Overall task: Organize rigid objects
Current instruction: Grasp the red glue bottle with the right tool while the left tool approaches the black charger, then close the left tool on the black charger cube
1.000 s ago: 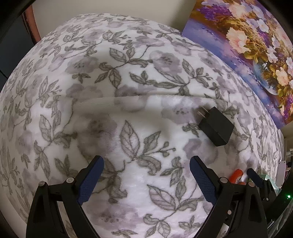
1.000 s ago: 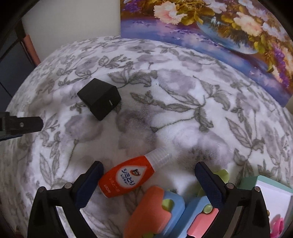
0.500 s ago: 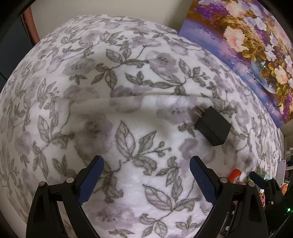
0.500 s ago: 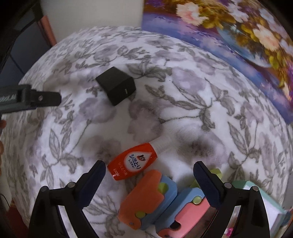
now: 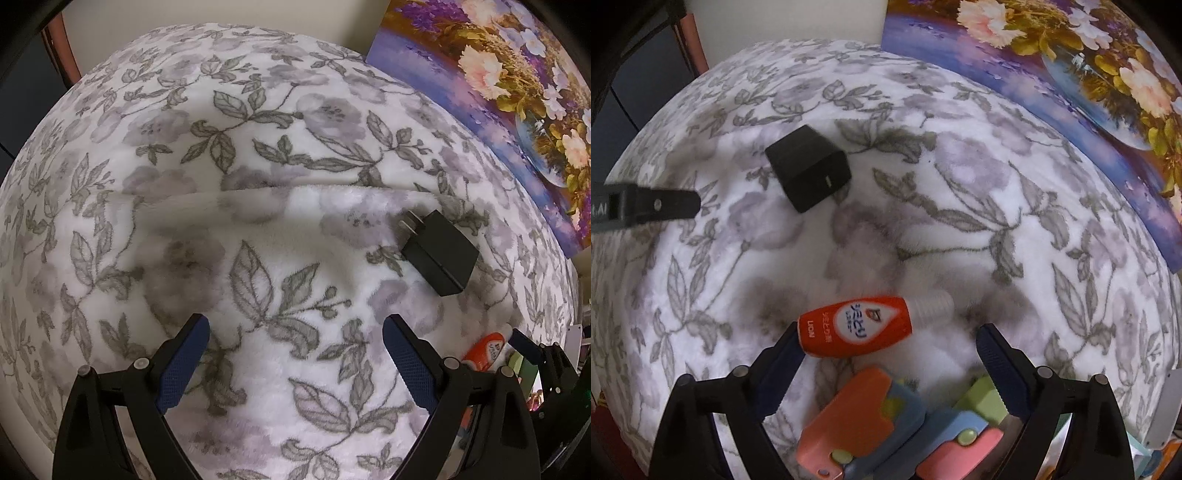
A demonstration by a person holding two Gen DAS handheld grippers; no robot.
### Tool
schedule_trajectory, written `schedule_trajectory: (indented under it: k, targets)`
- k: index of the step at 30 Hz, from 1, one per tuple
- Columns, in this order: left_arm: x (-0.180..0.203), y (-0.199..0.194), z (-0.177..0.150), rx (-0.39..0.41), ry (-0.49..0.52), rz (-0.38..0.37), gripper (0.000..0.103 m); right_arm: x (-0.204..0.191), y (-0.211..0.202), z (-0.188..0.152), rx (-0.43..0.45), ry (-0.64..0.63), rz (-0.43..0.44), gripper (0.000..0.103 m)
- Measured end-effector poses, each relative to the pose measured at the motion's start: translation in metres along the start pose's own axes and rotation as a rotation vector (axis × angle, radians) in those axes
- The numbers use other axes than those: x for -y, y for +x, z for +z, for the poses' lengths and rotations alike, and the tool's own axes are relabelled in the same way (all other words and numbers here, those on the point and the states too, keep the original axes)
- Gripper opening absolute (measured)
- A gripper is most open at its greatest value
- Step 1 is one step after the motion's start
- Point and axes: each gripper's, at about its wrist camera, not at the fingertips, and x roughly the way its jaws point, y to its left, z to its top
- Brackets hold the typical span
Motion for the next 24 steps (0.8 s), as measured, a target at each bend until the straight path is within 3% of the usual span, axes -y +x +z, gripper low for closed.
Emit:
schedule_trajectory:
  k: [8, 16, 24]
  targets:
    - [0.008, 0.001, 0.004, 0.031, 0.01, -0.004, 0.095, 0.019, 0.002, 0.008, 0.029, 0.064, 0.031, 0.08]
    - [0.034, 0.005, 0.01, 0.066, 0.061, -0.097, 0.095, 0.043, 0.002, 0.006, 0.05, 0.148, 0.038, 0.08]
    - [0.073, 0.016, 0.014, 0.13, 0.144, -0.121, 0.095, 0.08, 0.001, 0.001, 0.057, 0.232, 0.04, 0.08]
